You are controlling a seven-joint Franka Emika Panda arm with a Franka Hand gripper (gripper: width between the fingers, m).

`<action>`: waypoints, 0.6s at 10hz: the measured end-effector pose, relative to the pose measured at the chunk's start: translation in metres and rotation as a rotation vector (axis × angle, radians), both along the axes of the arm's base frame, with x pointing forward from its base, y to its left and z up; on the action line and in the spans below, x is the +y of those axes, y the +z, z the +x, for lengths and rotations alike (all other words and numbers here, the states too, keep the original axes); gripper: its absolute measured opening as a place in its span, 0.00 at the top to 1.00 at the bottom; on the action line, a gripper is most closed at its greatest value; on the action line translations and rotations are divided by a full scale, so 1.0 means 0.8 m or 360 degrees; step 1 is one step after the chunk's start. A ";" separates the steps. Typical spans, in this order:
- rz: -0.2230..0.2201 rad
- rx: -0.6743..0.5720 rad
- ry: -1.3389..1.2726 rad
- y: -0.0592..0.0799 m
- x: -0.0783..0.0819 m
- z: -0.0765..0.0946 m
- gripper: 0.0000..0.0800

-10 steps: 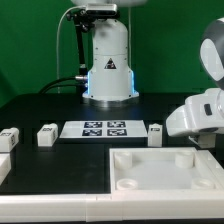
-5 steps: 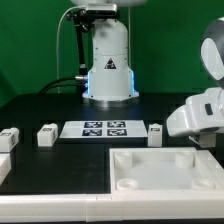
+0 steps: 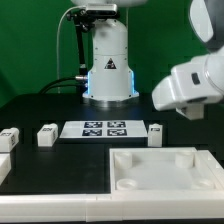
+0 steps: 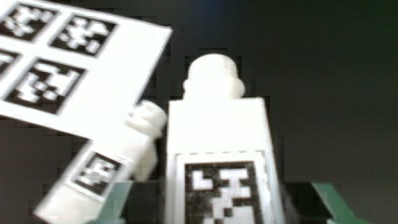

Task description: Assemble one leg

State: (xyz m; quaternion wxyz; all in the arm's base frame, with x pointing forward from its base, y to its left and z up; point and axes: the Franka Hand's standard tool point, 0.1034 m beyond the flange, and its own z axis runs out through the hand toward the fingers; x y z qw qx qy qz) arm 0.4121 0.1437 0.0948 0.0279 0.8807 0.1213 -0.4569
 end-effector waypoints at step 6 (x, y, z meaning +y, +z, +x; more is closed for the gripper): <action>0.0104 -0.0461 -0.0031 -0.003 0.000 0.026 0.64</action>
Offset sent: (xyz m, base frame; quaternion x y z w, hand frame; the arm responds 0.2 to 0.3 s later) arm 0.0000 0.0000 0.0000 0.0000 0.0000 0.0000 1.0000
